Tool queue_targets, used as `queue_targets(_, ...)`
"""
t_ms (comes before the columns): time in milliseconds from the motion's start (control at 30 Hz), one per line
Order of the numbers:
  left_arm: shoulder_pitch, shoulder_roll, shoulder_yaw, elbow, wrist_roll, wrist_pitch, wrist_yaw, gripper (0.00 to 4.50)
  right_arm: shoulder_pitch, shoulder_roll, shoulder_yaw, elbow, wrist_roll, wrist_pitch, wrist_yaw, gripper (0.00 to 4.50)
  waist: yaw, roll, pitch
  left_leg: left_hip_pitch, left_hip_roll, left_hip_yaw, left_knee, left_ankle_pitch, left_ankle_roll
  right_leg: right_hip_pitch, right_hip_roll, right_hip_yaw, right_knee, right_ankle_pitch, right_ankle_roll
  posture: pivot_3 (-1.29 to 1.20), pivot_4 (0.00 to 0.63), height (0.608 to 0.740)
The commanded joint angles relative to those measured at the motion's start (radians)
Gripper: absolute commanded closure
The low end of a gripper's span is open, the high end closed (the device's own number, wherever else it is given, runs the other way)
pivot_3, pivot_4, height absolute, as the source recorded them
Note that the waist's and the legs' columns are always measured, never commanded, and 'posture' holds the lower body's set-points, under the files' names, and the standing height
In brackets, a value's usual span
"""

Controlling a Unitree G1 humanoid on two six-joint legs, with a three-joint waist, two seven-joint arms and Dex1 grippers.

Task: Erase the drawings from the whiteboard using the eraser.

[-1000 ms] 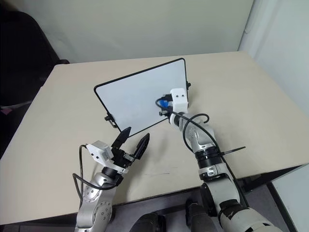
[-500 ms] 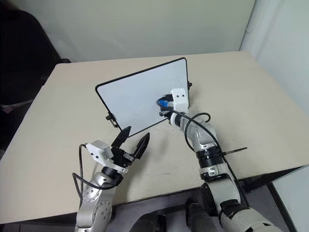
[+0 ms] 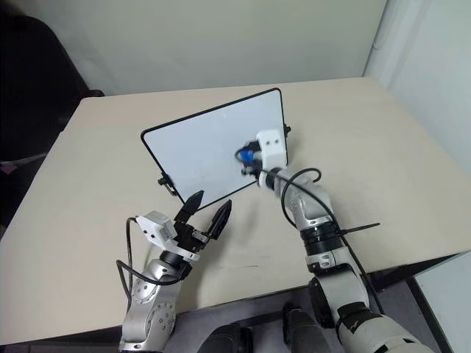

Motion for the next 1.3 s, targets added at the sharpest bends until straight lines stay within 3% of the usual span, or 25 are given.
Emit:
queue_targets(33,-0.002,0.002,0.002,-0.015,0.005,-0.018,-0.005,0.0,-0.009,-0.003,0.015,-0.069,0.002,0.02,0.025,4.07,0.003,0.0,0.0,0.0,0.0,0.0,0.0,0.0,0.0,0.0,0.0,0.0,0.0,0.0,0.0,0.0,0.15,0.74)
queue_targets(300,-0.011,0.006,0.002,-0.008,-0.001,-0.016,-0.015,0.0,0.036,-0.101,-0.07,-0.304,0.045,0.118,0.031,4.07,0.023,0.0,0.0,-0.002,-0.001,0.0,0.001,-0.001,0.001,0.001,0.0,0.0,-0.001,-0.001,0.002,0.0,0.15,0.74)
queue_targets(467,-0.022,0.0,-0.008,0.005,0.0,-0.018,-0.022,0.0,0.094,-0.241,-0.169,-0.501,0.089,0.325,0.022,4.07,0.034,0.0,0.0,-0.002,-0.002,0.0,0.002,-0.004,0.004,0.002,-0.002,0.0,-0.001,0.0,0.0,0.0,0.15,0.74)
queue_targets(733,-0.045,-0.01,-0.029,0.035,0.016,-0.023,-0.034,0.0,0.169,-0.428,-0.223,-0.604,0.14,0.598,0.069,4.07,0.034,0.0,0.0,0.0,-0.002,0.001,0.004,-0.005,0.005,0.003,-0.002,0.001,-0.001,-0.005,0.008,0.0,0.15,0.74)
queue_targets(967,-0.057,-0.019,-0.037,0.049,0.022,-0.029,-0.035,0.0,0.228,-0.449,-0.207,-0.574,0.125,0.581,0.055,1.74,0.034,0.0,0.0,0.0,-0.002,0.001,0.006,-0.003,0.006,0.004,-0.002,0.001,-0.001,-0.003,0.009,0.0,0.15,0.74)
queue_targets(1133,-0.064,-0.022,-0.044,0.054,0.023,-0.031,-0.037,0.0,0.251,-0.429,-0.297,-0.603,0.118,0.349,0.051,0.05,0.034,0.0,0.0,0.0,-0.003,0.001,0.008,-0.003,0.007,0.006,-0.002,0.002,-0.001,-0.002,0.009,0.0,0.15,0.74)
queue_targets(1300,-0.071,-0.02,-0.045,0.057,0.023,-0.027,-0.037,0.0,0.272,-0.361,-0.39,-0.705,0.216,0.132,0.106,0.05,0.034,0.0,0.0,0.0,-0.003,0.001,0.009,-0.004,0.009,0.007,-0.002,0.003,-0.001,-0.002,0.01,0.0,0.15,0.74)
